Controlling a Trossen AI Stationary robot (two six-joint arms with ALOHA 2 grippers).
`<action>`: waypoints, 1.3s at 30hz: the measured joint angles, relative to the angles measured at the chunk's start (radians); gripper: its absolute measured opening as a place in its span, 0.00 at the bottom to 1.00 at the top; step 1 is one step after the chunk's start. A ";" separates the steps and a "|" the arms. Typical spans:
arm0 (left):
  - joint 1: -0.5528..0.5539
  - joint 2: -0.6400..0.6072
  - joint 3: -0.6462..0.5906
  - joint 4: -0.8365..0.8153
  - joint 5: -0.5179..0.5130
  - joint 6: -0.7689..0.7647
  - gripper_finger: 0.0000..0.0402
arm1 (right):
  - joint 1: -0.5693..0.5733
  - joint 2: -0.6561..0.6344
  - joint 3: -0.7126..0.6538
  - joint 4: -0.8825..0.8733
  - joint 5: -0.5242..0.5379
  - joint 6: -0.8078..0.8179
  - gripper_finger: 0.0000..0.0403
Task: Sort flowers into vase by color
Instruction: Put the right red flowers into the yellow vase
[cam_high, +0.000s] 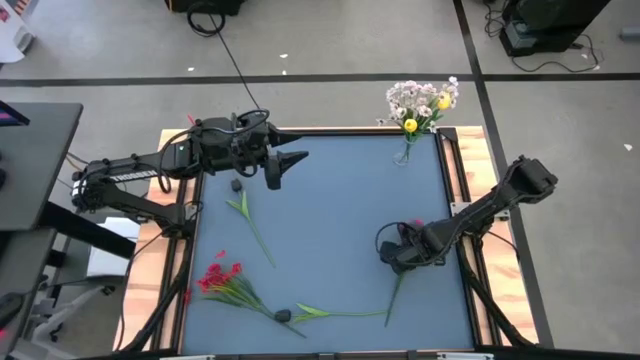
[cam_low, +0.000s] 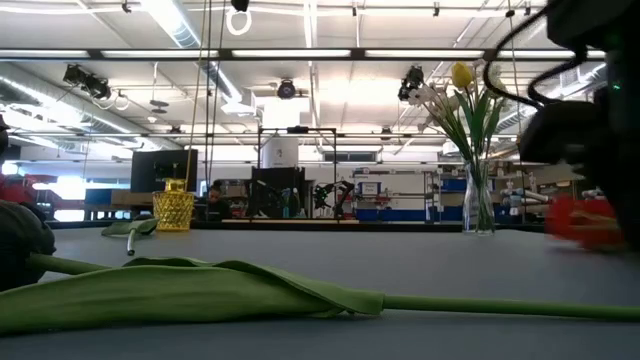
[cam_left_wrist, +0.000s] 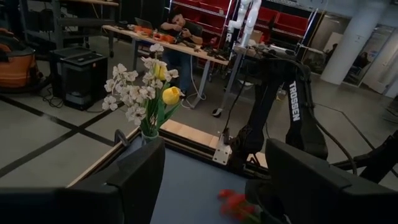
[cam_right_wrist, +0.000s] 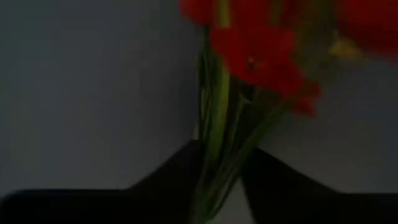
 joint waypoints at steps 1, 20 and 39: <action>0.000 0.000 0.000 -0.002 0.000 0.000 0.71 | -0.001 -0.011 0.004 0.006 0.030 -0.002 0.23; -0.002 0.000 0.000 -0.084 0.043 -0.166 0.71 | -0.085 -0.221 0.235 0.164 0.776 -0.964 0.06; -0.071 0.122 0.000 0.022 0.040 -0.083 0.71 | -0.448 -0.276 0.237 0.907 0.322 -1.803 0.05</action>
